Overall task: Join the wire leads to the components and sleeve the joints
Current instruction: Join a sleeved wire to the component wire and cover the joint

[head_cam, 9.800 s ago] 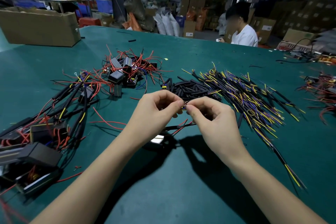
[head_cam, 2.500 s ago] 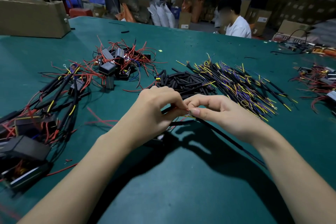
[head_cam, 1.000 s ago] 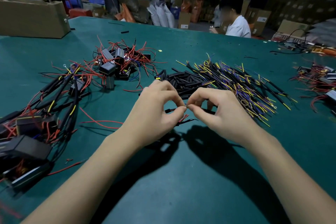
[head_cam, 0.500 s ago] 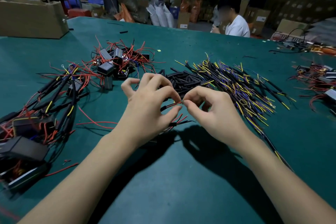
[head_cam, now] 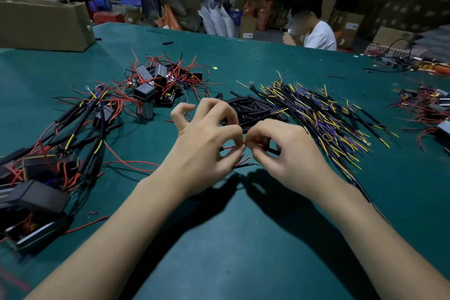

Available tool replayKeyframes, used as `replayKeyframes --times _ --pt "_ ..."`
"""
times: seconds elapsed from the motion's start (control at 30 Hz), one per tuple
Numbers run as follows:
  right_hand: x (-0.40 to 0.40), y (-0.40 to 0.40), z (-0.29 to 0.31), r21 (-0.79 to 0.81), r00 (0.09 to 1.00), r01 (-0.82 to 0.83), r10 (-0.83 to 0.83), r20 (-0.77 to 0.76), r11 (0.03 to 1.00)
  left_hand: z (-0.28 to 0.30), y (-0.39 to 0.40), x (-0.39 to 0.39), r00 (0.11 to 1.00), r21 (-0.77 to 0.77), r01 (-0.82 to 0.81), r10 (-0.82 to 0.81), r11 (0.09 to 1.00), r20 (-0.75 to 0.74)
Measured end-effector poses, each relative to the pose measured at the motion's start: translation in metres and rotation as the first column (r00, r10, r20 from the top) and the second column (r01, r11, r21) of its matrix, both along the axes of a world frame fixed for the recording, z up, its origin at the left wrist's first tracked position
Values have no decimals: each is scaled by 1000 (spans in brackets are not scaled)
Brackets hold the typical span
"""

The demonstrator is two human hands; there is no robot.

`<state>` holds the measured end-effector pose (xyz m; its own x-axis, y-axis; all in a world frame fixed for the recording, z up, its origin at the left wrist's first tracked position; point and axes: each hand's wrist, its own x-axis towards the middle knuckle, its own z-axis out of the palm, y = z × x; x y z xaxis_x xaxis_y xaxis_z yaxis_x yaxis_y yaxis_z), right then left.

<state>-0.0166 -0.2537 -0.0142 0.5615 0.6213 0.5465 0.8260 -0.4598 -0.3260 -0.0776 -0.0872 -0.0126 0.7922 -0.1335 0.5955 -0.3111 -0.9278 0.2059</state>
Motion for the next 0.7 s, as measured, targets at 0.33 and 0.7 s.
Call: replayKeyframes --times 0.33,0.7 --pt "1 4 -6 -65 964 -19 36 265 998 -4 9 4 971 -308 0 -74 951 -227" --pt "7 2 -4 260 767 49 130 -629 964 1 19 7 963 -454 32 -150 891 -225"
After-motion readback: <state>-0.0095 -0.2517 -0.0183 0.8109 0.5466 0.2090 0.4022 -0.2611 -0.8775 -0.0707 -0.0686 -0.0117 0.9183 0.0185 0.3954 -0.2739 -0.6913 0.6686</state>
